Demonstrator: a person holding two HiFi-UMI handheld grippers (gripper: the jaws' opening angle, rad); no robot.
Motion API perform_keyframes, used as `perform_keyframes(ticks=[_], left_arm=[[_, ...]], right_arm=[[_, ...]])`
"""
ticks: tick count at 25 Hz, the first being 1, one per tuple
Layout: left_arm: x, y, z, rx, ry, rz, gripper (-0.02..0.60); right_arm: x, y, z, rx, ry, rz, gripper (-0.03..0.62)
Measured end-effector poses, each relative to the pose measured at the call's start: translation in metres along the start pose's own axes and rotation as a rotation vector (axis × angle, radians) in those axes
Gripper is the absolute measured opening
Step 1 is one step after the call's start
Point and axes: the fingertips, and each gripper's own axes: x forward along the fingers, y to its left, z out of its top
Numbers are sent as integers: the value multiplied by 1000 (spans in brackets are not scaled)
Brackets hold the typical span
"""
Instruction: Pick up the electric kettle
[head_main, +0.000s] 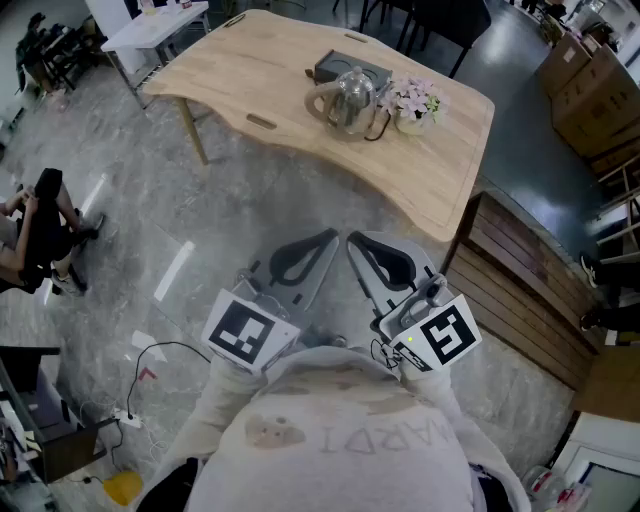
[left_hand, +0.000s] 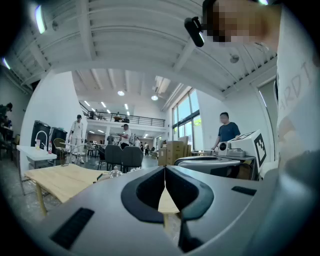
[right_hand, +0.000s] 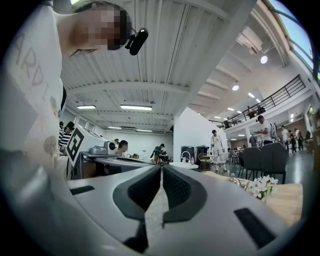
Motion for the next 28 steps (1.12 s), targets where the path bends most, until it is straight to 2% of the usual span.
perform_keyframes(ticks=[13,17,21,28], left_arm=[[7,30,-5,-5,-3,-6,14],[11,42,-10,-28,19,-19,14],[18,58,-12,-11,-20,-56,15],[31,94,-28,27,27,-82,18]], right_arm=[[27,-11,-6,3,4,-6,28],[35,-19,-2,38,-36,-15,28],[44,-27,-1,43,-49,-24,28],[69,-37,2,41,-78,-42,28]])
